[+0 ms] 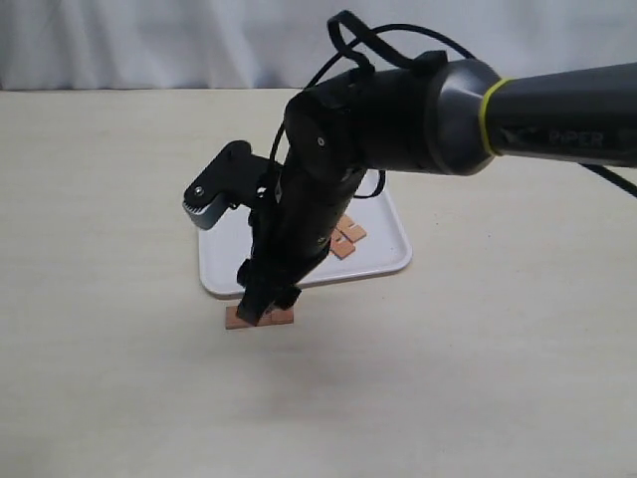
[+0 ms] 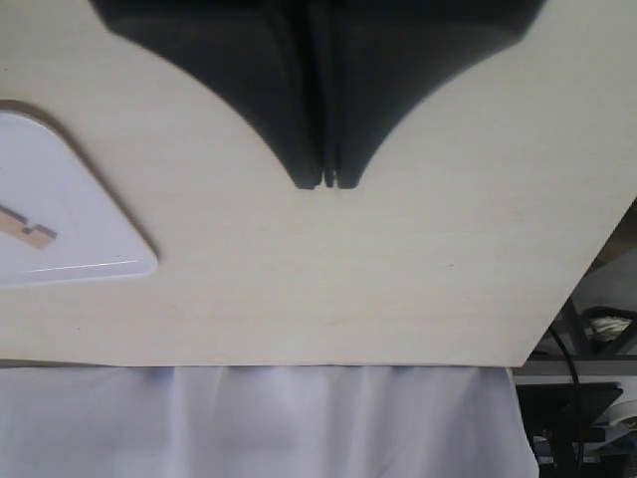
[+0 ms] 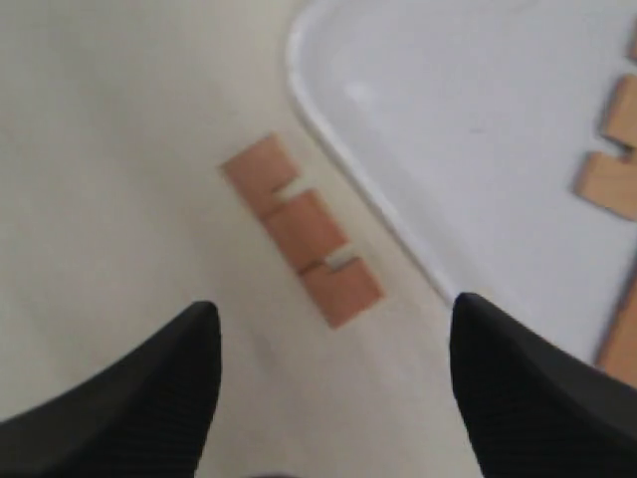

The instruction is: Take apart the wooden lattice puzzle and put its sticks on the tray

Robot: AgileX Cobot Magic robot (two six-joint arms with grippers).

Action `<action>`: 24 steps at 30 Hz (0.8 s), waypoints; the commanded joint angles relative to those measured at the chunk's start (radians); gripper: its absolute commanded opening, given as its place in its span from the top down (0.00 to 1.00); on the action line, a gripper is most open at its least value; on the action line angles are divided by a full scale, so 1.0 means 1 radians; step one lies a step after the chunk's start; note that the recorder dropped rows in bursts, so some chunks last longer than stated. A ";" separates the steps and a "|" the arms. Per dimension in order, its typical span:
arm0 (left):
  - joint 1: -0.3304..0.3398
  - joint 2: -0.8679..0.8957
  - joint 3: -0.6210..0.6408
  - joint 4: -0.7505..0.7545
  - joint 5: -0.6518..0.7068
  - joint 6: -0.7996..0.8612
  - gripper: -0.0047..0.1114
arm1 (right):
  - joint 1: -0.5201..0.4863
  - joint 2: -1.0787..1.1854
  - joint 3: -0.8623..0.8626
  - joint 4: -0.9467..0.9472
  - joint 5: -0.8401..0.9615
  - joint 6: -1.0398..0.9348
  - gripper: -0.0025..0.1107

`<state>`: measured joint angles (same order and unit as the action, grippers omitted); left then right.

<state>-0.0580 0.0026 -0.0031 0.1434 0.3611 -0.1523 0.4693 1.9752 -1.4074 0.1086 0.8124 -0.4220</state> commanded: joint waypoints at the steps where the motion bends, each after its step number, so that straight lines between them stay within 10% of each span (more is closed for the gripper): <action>1: -0.008 -0.003 0.003 0.002 -0.006 0.001 0.96 | 0.011 0.007 0.005 0.165 0.035 -0.244 0.43; 24: -0.008 -0.003 0.003 0.002 -0.006 0.001 0.96 | 0.021 0.130 0.005 -0.097 -0.026 -0.377 0.43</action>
<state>-0.0580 0.0026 -0.0031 0.1434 0.3611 -0.1523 0.4910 2.0995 -1.4054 0.0189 0.8111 -0.7862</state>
